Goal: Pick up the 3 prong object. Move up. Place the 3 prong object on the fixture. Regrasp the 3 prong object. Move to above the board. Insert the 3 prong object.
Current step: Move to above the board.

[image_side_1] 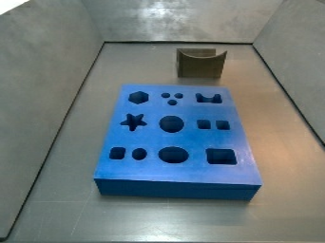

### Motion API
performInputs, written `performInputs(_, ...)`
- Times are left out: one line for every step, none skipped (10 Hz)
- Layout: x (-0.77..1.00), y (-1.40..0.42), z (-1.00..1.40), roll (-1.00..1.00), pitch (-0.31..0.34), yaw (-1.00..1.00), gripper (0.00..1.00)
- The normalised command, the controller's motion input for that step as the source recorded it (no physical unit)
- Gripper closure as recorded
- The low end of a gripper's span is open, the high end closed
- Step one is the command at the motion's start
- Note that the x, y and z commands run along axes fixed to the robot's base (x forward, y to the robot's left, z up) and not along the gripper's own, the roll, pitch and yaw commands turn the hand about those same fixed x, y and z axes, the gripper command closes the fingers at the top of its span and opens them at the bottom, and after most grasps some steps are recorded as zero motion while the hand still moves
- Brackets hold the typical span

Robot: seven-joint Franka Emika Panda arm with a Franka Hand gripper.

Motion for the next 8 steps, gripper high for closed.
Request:
performInputs(-0.01, -0.02, 1.00, -0.04, 0.160, 0.08, 1.00)
performInputs(0.00, -0.02, 1.00, -0.03, 0.159, 0.09, 1.00)
performInputs(0.00, -0.03, 1.00, -0.03, 0.157, 0.10, 1.00)
performInputs(0.01, -0.03, 1.00, -0.03, 0.143, 0.12, 1.00)
performInputs(0.01, -0.03, 1.00, -0.03, 0.128, 0.13, 1.00)
performInputs(0.02, -0.03, 1.00, -0.03, 0.112, 0.13, 1.00)
performInputs(0.02, -0.03, 1.00, -0.04, 0.103, 0.13, 1.00)
performInputs(0.02, -0.03, 1.00, -0.04, 0.090, 0.12, 1.00)
